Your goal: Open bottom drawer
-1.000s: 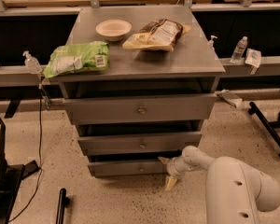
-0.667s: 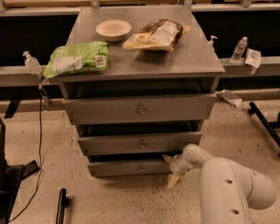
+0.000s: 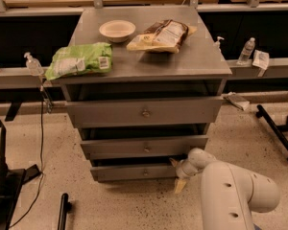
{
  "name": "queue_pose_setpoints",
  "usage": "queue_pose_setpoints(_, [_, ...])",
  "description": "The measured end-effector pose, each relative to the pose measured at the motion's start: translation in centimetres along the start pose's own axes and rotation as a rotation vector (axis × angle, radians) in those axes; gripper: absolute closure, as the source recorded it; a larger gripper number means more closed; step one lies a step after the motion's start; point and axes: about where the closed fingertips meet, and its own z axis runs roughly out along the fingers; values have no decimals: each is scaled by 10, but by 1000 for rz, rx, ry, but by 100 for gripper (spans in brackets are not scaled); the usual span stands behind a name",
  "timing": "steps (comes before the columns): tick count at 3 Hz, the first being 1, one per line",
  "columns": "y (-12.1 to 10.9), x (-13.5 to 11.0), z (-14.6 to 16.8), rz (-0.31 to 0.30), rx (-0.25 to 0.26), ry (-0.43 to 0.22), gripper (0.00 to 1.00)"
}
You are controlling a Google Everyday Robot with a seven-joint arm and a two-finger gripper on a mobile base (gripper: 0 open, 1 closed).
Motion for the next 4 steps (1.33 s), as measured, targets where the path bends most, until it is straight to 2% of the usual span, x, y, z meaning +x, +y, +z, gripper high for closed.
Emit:
queue_pose_setpoints(1, [24,-2,-24,15,-25,4,7])
queue_pose_setpoints(2, [59,-4,-33,34,-102,0,8])
queue_pose_setpoints(3, [81,-2,-44,61,-126,-8,11])
queue_pose_setpoints(4, [78,-15,-40,41,-106,-55,0])
